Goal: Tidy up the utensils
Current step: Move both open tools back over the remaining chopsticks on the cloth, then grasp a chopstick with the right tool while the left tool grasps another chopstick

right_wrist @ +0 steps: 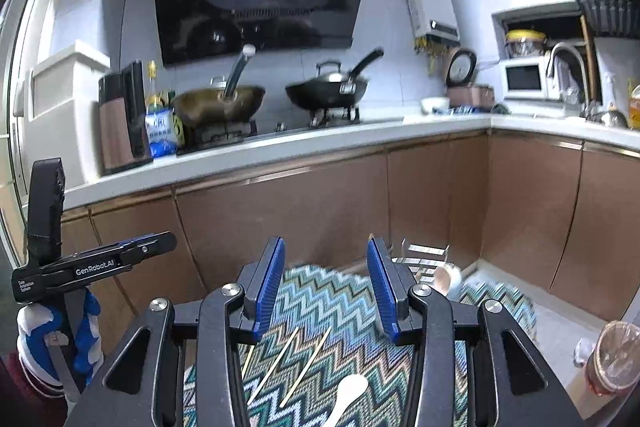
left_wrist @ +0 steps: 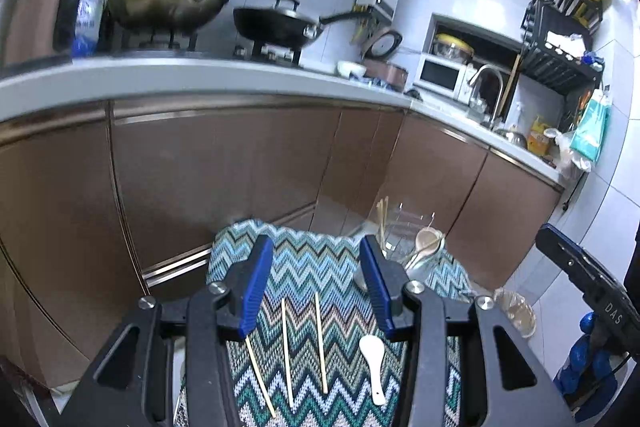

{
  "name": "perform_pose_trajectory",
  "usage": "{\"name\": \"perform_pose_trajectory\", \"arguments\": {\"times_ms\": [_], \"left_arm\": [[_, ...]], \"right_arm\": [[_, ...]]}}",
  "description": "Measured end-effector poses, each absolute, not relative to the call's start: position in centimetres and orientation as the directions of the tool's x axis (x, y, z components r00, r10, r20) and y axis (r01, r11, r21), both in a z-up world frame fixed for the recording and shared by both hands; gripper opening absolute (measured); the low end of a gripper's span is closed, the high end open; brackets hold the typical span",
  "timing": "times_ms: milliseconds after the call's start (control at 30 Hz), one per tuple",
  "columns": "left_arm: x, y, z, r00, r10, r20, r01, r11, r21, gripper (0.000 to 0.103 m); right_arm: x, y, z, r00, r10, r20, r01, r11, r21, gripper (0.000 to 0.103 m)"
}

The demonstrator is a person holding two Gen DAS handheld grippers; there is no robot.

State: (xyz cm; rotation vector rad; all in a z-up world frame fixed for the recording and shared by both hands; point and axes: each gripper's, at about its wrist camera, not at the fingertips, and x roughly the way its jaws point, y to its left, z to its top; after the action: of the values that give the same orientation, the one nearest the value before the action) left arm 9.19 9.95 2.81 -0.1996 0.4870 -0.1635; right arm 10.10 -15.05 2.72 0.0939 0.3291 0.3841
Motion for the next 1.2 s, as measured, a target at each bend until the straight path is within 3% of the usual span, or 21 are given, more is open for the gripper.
{"name": "perform_pose_trajectory", "arguments": {"times_ms": [200,400,767,933,1200], "left_arm": [[11.8,10.5,-0.7,0.823,-0.215,-0.526,0.097,0.965,-0.244,0.043],[15.1,10.6,-4.5,0.748,-0.247,-0.616,0.093,0.958,-0.272,0.043],[21.7,9.7,-12.5,0.555,-0.296,-0.778,0.097,0.951,-0.293,0.037],[24.1,8.5,-15.3,0.473,-0.294,-0.830,0.121,0.955,-0.270,0.034],[27.0,7.3,-18.7,0.387,-0.256,-0.886,0.125,0.966,-0.225,0.021]], "right_arm": [[12.7,-13.9,-0.1,0.828,0.405,-0.388,-0.366,0.914,0.174,0.042],[15.5,-12.3,-3.1,0.774,0.414,-0.479,-0.375,0.909,0.180,0.034],[22.8,-8.0,-11.3,0.562,0.415,-0.716,-0.408,0.892,0.197,0.027],[25.6,-7.2,-14.5,0.478,0.413,-0.776,-0.408,0.886,0.220,0.027],[28.6,-5.8,-17.5,0.410,0.403,-0.818,-0.396,0.887,0.238,0.027]]}}
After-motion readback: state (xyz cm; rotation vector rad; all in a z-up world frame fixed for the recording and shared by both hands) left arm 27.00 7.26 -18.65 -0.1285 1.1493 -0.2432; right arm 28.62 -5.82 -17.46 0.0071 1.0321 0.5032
